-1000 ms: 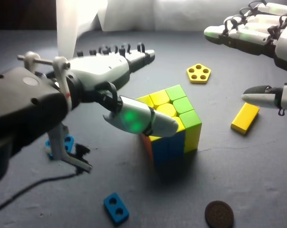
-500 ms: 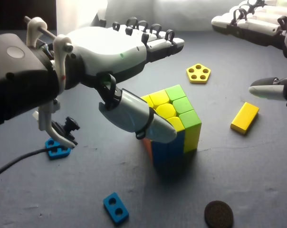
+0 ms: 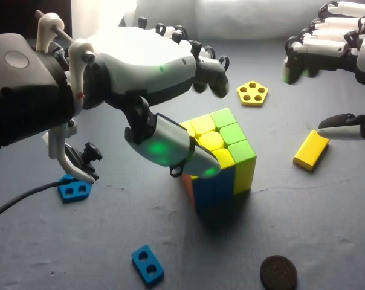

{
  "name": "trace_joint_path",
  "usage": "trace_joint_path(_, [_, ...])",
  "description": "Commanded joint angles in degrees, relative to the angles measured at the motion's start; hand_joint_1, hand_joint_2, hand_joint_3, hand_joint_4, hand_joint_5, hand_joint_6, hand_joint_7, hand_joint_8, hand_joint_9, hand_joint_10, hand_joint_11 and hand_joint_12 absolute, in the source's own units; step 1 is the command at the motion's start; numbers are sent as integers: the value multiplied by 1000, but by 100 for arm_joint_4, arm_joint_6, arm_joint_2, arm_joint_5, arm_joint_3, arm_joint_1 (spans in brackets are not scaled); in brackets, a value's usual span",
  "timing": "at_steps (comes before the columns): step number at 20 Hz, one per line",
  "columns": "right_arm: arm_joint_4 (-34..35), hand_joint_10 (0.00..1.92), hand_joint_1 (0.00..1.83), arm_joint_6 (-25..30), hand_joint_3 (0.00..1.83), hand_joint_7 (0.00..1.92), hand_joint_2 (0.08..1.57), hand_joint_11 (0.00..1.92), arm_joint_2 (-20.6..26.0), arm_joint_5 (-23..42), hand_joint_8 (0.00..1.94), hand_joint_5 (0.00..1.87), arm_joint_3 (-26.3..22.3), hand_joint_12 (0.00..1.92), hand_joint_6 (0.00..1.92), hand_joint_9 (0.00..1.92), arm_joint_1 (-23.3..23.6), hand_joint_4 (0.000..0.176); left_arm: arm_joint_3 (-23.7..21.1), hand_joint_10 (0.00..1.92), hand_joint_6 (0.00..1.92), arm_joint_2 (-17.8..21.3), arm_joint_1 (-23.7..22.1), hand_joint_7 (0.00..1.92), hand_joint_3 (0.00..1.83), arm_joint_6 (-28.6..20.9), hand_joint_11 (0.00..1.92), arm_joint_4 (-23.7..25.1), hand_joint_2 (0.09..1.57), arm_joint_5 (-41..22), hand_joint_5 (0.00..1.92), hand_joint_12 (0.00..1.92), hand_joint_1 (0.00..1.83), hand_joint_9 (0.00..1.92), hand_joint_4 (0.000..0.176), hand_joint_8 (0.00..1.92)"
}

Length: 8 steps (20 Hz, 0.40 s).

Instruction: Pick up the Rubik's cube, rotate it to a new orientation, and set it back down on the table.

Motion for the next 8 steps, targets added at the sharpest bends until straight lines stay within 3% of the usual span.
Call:
trace_joint_path(1, [102,1874,726,59,11,217,1167,102,20,672,1758,89,16,1920,1715,199,76,0,-22,1712,1544,53,-86,149,2,-8,90,89,943,-221,149,1722,525,189,7,1684])
trace_joint_path(3, [83,1919,705,65,10,240,1177,120,19,683,1814,83,17,1921,1772,218,69,0,-33,1727,1605,67,-106,198,1,-8,114,97,948,-217,192,1769,551,237,0,1726])
trace_joint_path(6, [42,1921,712,106,8,235,1185,74,15,693,1850,116,20,1921,1800,181,68,0,-33,1816,1658,84,-115,185,5,-8,83,139,980,-217,170,1896,549,198,6,1796])
trace_joint_path(8, [42,1921,728,106,3,273,1180,78,13,693,1787,166,19,1921,1707,184,68,0,-38,1828,1659,107,-118,156,12,-9,114,166,1025,-217,165,1889,570,185,3,1807])
